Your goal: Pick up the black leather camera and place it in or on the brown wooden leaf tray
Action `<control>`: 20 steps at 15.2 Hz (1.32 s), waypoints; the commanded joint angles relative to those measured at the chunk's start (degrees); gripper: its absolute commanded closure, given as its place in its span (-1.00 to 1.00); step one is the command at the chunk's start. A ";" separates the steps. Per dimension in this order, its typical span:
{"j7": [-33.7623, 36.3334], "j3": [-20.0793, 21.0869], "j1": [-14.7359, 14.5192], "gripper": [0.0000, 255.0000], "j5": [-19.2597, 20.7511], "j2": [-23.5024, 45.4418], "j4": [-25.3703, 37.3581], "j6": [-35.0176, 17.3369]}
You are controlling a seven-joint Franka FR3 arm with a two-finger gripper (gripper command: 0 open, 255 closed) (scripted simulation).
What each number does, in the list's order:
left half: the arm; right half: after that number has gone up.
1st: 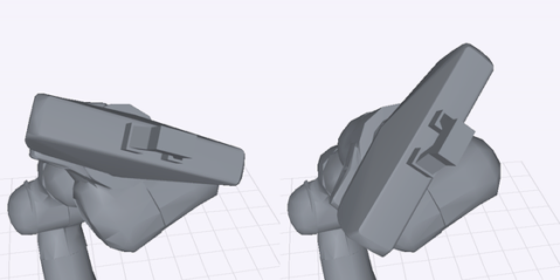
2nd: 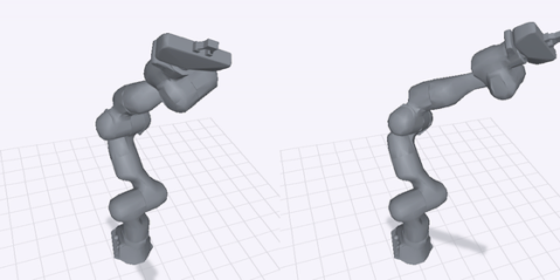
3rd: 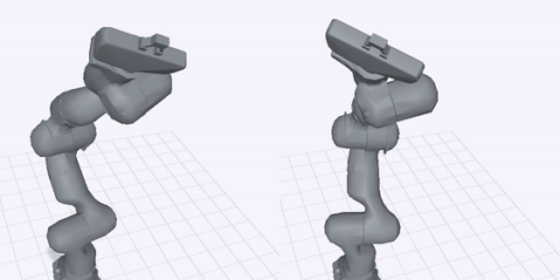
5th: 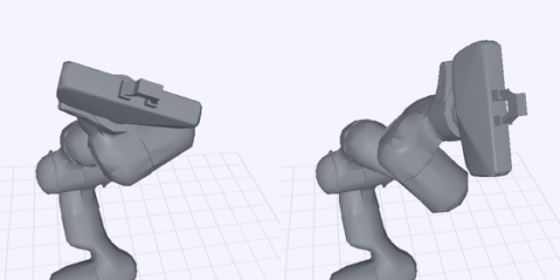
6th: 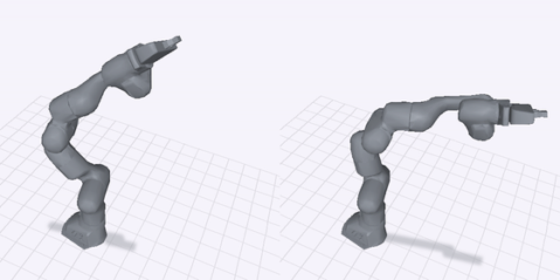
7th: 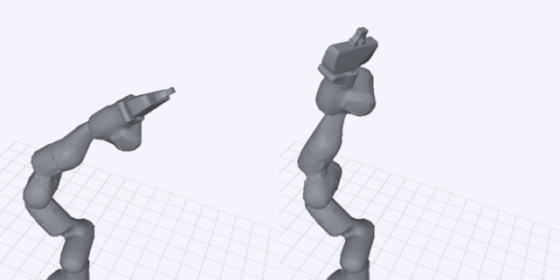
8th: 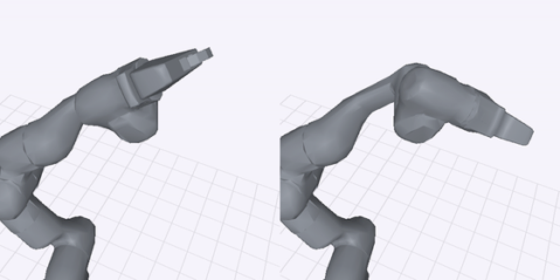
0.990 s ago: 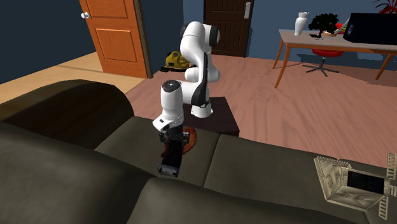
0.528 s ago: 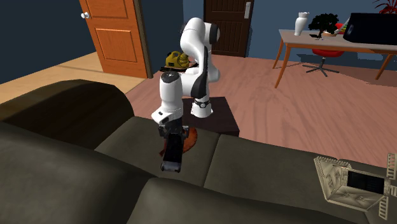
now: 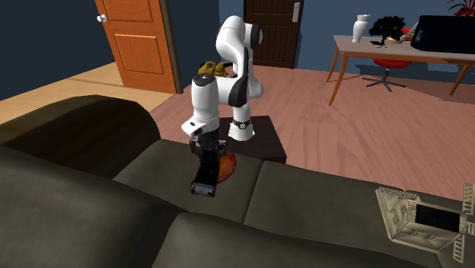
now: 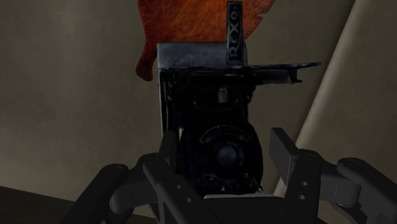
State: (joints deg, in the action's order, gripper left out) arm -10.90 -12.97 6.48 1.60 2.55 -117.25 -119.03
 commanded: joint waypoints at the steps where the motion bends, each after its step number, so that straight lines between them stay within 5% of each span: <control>1: 0.22 -0.25 0.14 1.00 1.19 -4.59 -5.04 -0.64; 11: 1.12 -0.55 2.93 1.00 6.94 -26.67 -26.21 -0.09; 20: 1.14 -1.32 2.95 1.00 7.11 -23.04 -30.52 -8.01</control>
State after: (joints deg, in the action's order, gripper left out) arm -9.78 -14.22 9.43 8.69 -20.86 -147.32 -126.09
